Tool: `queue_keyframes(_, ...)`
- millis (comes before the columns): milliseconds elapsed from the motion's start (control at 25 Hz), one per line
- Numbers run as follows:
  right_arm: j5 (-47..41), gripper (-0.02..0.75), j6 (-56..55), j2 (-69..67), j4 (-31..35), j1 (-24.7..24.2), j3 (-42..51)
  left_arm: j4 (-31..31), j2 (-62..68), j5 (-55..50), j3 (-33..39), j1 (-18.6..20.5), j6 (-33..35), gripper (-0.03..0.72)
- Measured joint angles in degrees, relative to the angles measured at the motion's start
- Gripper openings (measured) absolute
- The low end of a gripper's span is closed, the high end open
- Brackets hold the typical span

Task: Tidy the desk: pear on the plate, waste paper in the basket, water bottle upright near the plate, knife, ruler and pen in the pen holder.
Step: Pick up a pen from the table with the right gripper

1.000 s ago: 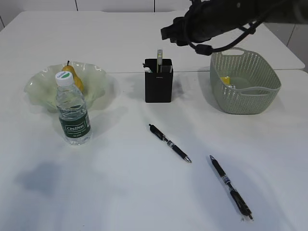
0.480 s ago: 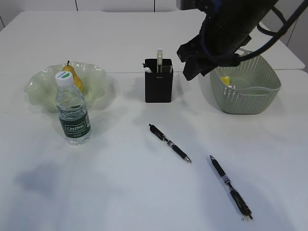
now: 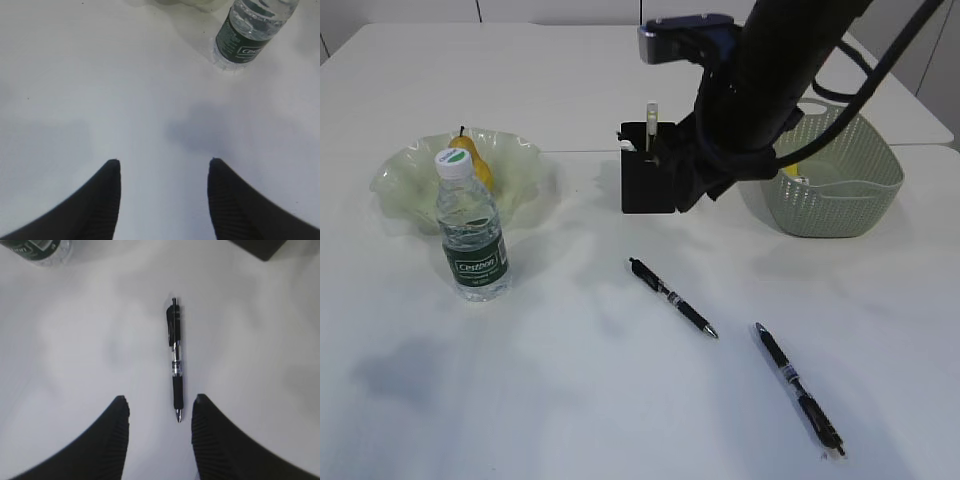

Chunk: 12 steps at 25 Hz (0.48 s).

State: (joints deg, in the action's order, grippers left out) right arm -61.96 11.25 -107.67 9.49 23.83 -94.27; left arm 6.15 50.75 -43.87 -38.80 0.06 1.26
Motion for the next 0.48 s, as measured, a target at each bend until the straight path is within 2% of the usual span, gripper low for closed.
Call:
queue_keyframes(200, -4.4, 0.312, -2.7, -5.5, 0.0, 0.1, -3.3, 0.0, 0.0, 0.0, 0.0, -0.1, 0.0, 0.393)
queue_keyframes(480, -7.9, 0.312, -5.4, -13.6, -0.6, 0.6, -14.5, 0.0, 0.0, 0.0, 0.0, 0.0, 0.0, 0.393)
